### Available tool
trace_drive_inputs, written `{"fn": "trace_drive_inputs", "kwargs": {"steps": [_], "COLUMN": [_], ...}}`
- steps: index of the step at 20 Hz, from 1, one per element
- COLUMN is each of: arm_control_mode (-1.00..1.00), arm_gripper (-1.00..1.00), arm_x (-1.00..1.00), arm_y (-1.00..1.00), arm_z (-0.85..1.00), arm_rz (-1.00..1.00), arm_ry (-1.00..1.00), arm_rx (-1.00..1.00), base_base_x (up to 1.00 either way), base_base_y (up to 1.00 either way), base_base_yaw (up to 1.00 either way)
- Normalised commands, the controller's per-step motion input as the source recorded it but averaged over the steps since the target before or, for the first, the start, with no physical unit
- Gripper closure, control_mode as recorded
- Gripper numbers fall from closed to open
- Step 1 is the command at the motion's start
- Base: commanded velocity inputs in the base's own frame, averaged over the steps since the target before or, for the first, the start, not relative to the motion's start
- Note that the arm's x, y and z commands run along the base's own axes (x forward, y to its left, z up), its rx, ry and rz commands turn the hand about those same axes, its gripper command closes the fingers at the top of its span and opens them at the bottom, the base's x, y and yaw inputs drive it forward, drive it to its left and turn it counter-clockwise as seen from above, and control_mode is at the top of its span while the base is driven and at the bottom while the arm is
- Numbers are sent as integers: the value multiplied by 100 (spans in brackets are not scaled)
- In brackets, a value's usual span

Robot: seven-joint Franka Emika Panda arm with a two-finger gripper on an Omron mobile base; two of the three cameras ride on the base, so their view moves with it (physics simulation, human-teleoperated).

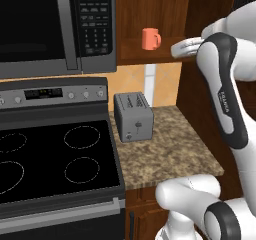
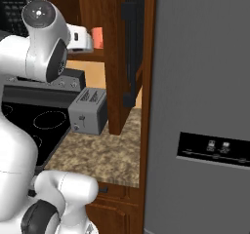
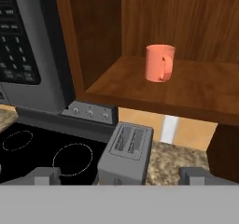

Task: Gather all objects into one cabinet and sort the glasses and bowls to opposite sides.

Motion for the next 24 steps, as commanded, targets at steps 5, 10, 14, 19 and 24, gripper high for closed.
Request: {"fn": "trace_drive_inputs", "kwargs": {"steps": [5, 10, 14, 19, 24], "arm_control_mode": [-100, -100, -100, -100, -100], "arm_gripper": [-100, -100, -100, -100, -100], "arm_x": [70, 65, 52, 46, 45], "arm_y": [-3, 0, 0, 3, -2], "arm_z": [-4, -21, -11, 0, -7], "arm_rz": [5, 2, 3, 0, 1], "arm_ry": [0, 0, 0, 0, 0], "arm_rx": [0, 0, 0, 0, 0], "base_base_x": [0, 0, 0, 0, 0], "base_base_y": [0, 0, 0, 0, 0], "base_base_yaw": [0, 0, 0, 0, 0]}}
